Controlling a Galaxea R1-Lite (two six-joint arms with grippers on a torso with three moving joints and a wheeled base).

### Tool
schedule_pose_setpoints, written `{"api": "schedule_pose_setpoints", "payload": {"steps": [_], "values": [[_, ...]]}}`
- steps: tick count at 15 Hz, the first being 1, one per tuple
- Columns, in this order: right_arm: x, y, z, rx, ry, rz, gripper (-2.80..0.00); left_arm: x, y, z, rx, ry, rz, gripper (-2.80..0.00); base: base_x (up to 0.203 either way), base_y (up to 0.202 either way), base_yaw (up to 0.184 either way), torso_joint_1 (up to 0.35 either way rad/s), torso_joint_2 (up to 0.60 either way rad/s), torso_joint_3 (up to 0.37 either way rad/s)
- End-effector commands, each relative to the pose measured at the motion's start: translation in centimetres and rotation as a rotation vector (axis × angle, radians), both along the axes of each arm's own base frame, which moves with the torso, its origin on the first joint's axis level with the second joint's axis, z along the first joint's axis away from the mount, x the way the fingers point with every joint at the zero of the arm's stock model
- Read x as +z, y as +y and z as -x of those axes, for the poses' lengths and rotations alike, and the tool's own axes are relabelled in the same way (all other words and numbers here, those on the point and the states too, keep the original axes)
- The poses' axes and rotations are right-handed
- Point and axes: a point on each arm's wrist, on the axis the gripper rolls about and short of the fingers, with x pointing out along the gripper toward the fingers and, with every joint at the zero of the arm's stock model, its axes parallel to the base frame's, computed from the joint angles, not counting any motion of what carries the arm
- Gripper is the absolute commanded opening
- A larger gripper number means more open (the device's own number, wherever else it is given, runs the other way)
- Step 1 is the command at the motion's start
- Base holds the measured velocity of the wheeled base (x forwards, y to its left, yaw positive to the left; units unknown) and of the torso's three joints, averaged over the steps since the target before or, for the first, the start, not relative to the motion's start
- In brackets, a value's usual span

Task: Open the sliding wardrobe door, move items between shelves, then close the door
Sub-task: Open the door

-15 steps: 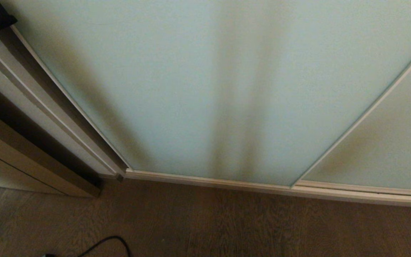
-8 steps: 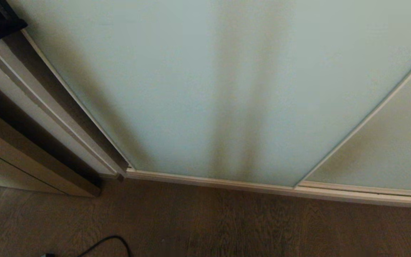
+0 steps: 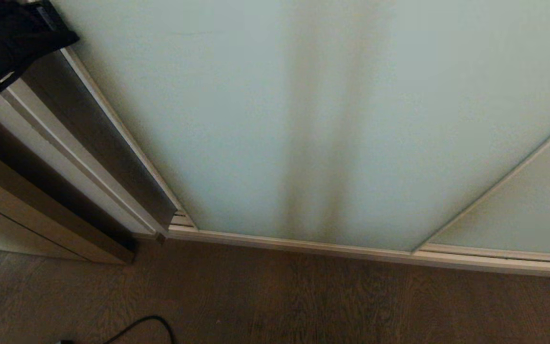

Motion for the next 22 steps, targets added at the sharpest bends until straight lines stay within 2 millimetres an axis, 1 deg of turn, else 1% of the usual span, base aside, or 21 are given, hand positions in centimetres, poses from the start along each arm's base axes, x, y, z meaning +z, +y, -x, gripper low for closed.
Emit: {"api": "schedule_pose_setpoints", "payload": {"steps": [1,3,7,9,10,12,14,15,16,17,18,19,20,21,22], "values": [[0.0,0.0,0.0,0.000,0.001,0.000,-2.80,-0.1,-1.8,0.2,-0.051,0.001,0.002,-2.80,0.000,0.000,0.000,0.000,0.00,0.000],[0.0,0.0,0.0,0.000,0.001,0.000,-2.80,-0.7,-3.3,0.1,-0.094,0.005,0.002,-2.80,0.000,0.000,0.000,0.000,0.00,0.000],[0.0,0.0,0.0,0.000,0.001,0.000,-2.80,-2.3,-7.6,0.4,-0.215,0.034,0.001,-2.80,0.000,0.000,0.000,0.000,0.00,0.000],[0.0,0.0,0.0,0.000,0.001,0.000,-2.80,-2.5,-10.2,0.6,-0.284,0.034,-0.002,-2.80,0.000,0.000,0.000,0.000,0.00,0.000],[0.0,0.0,0.0,0.000,0.001,0.000,-2.80,-2.5,-11.0,0.6,-0.306,0.033,-0.005,-2.80,0.000,0.000,0.000,0.000,0.00,0.000],[0.0,0.0,0.0,0.000,0.001,0.000,-2.80,-2.5,-13.5,1.1,-0.369,0.030,-0.010,-2.80,0.000,0.000,0.000,0.000,0.00,0.000],[0.0,0.0,0.0,0.000,0.001,0.000,-2.80,-2.9,-15.1,1.4,-0.396,0.045,-0.007,-2.80,0.000,0.000,0.000,0.000,0.00,0.000],[0.0,0.0,0.0,0.000,0.001,0.000,-2.80,-3.1,-15.2,1.4,-0.387,0.051,-0.003,-2.80,0.000,0.000,0.000,0.000,0.00,0.000],[0.0,0.0,0.0,0.000,0.001,0.000,-2.80,-2.7,-14.9,1.8,-0.367,0.043,0.005,-2.80,0.000,0.000,0.000,0.000,0.00,0.000],[0.0,0.0,0.0,0.000,0.001,0.000,-2.80,-2.2,-14.0,2.2,-0.320,0.036,0.009,-2.80,0.000,0.000,0.000,0.000,0.00,0.000],[0.0,0.0,0.0,0.000,0.001,0.000,-2.80,-1.7,-12.7,2.7,-0.249,0.032,-0.001,-2.80,0.000,0.000,0.000,0.000,0.00,0.000],[0.0,0.0,0.0,0.000,0.001,0.000,-2.80,-1.1,-11.6,3.7,-0.192,0.032,-0.018,-2.80,0.000,0.000,0.000,0.000,0.00,0.000],[0.0,0.0,0.0,0.000,0.001,0.000,-2.80,-0.9,-10.8,5.2,-0.142,0.051,-0.043,-2.80,0.000,0.000,0.000,0.000,0.00,0.000],[0.0,0.0,0.0,0.000,0.001,0.000,-2.80,-1.4,-9.8,6.2,-0.086,0.092,-0.071,-2.80,0.000,0.000,0.000,0.000,0.00,0.000],[0.0,0.0,0.0,0.000,0.001,0.000,-2.80,-1.6,-8.8,7.8,-0.032,0.109,-0.085,-2.80,0.000,0.000,0.000,0.000,0.00,0.000]]}}
